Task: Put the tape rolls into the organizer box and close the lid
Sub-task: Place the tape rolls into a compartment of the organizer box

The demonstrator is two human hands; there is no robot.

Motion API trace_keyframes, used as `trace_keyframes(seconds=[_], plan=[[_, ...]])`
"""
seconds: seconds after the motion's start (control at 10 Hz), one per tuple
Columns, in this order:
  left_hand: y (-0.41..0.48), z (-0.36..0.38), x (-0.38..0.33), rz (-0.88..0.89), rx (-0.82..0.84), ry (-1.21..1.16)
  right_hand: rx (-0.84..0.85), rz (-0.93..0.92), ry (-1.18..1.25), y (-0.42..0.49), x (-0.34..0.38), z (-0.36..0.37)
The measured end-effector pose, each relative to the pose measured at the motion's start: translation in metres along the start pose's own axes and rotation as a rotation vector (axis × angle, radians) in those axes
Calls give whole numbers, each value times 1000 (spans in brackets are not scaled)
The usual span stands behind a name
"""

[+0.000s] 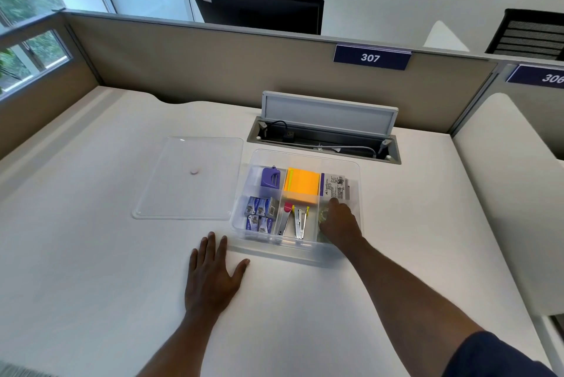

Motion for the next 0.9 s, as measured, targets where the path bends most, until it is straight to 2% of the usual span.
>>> trace_keyframes(seconds=[0.3, 0.9], plan=[[-1, -2, -1, 3, -2, -8, -63, 5, 42, -2, 0, -2], [-1, -3, -2, 5, 3, 2, -59, 49, 26, -2, -5, -5]])
Point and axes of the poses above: each hand's wrist, its own y-axis towards the middle knuckle, its own z-axis out of the palm, x = y × z, the point moved 10 cm from there along y, towards the middle knuckle, and after that the axes turned 6 degrees about -x, right-handed, at the moved point
